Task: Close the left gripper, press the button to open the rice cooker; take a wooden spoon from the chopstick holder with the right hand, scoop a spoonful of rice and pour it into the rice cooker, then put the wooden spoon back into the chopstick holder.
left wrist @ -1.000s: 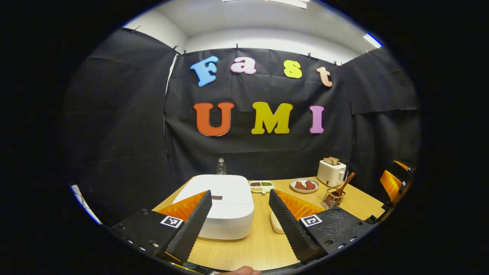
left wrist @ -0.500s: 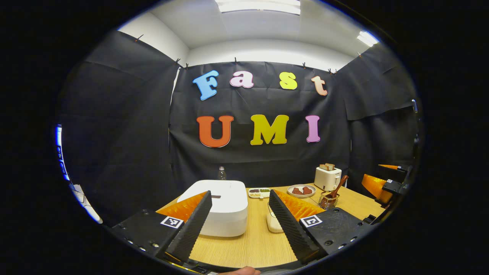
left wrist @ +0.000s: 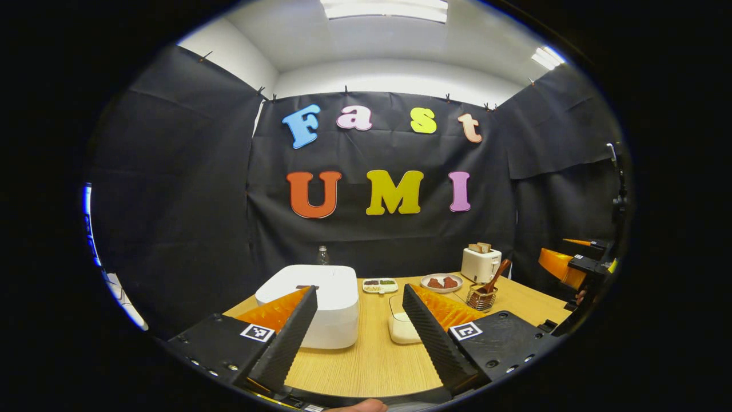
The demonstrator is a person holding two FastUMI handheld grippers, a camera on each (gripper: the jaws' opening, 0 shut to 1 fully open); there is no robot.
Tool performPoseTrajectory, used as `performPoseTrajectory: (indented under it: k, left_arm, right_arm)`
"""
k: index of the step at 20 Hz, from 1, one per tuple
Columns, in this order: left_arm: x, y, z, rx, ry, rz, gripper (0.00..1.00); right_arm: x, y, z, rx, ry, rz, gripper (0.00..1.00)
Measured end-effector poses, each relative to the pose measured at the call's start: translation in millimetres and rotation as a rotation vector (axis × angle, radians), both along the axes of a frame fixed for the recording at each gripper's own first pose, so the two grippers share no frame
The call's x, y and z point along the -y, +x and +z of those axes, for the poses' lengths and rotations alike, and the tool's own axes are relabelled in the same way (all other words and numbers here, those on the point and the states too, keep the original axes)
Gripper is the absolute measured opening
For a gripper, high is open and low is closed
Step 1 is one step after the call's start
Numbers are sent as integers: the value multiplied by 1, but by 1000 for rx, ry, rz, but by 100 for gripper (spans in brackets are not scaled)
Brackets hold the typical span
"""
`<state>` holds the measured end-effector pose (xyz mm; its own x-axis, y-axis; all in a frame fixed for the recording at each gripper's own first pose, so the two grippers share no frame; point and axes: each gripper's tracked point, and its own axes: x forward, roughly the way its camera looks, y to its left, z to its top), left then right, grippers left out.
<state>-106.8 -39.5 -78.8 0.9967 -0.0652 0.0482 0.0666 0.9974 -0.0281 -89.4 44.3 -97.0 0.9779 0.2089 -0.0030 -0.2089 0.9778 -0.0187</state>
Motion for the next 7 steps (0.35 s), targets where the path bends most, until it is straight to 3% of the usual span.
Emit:
performPoseTrajectory:
  k: [2,3,7]
  left_arm:
    - [2,-1,0,3,-19,-10,96]
    - [1,-1,1,9,-23,-12,96]
    - [1,5,-2,12,-8,-1,96]
  right_arm:
    - [-3,-2,2,-1,17,20,95]
    - [-2,-1,3,5,18,18,100]
    - [5,0,7,31,22,-5,100]
